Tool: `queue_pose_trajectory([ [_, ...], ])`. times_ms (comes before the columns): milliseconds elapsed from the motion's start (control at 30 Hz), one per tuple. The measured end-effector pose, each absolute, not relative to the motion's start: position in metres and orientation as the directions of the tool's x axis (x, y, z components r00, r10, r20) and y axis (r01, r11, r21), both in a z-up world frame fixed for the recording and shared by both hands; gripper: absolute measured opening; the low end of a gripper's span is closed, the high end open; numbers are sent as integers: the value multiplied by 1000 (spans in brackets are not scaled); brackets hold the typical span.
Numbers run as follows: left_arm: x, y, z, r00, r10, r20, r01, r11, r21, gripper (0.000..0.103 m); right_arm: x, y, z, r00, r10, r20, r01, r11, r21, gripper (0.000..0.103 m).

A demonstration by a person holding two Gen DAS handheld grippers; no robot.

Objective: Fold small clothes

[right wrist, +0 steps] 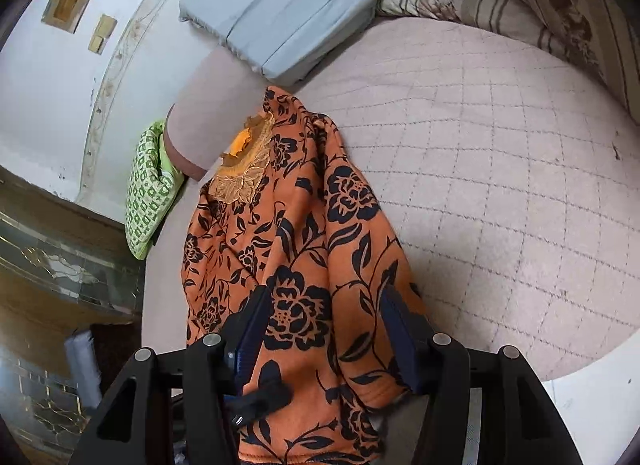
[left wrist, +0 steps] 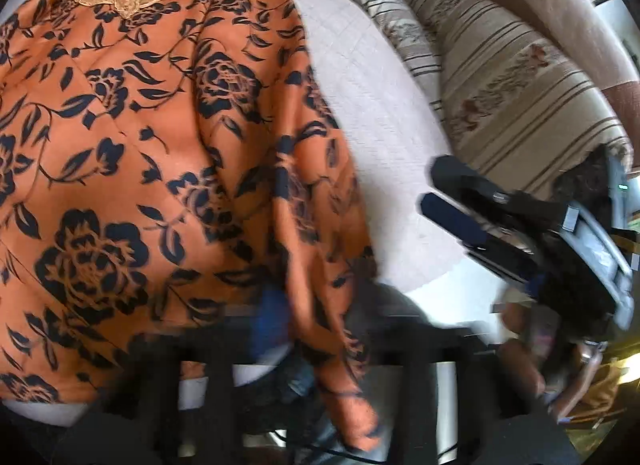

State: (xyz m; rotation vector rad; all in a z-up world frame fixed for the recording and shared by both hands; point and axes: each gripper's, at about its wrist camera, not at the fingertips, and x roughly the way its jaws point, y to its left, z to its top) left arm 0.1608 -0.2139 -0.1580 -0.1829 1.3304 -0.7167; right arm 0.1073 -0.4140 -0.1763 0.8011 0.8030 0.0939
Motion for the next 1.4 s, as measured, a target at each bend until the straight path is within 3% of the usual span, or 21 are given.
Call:
queue_pose_trajectory([
  [233, 161, -115, -115, 196, -700, -687, 298, 710, -638, 2, 114, -405, -172, 704, 384, -597, 195, 705, 682, 55],
  [333, 164, -79, -119, 239, -669, -704, 279, 742, -610, 2, 128, -394, -166, 700, 402, -591, 165, 714, 681, 55],
  [467, 180, -45, -165, 202, -625, -754, 186, 780, -597, 3, 159, -371, -162, 673, 442, -593, 119, 726, 677, 55],
  [600, 190, -26, -190, 184, -639, -747, 137, 769, -624, 3, 211, -344, -152, 638, 506, -581, 58, 720, 692, 55],
  [967, 195, -4, -212, 171, -706, -687, 140, 708, -692, 3, 397, -287, -162, 507, 389, -769, 118, 853, 509, 51],
  [1067, 196, 1, -205, 186, -700, -690, 159, 714, -682, 3, 432, -277, -173, 499, 280, -820, 150, 904, 400, 42],
  [1167, 197, 9, -188, 206, -734, -648, 173, 679, -714, 2, 455, -277, -183, 463, 199, -864, 197, 927, 319, 5],
  [1267, 200, 26, -167, 278, -717, -639, 199, 694, -692, 2, 452, -273, -165, 511, 182, -840, 180, 933, 311, 1],
  [1400, 223, 38, -188, 263, -639, -723, 123, 766, -632, 3, 455, -261, -145, 577, 262, -774, 89, 921, 379, 1],
])
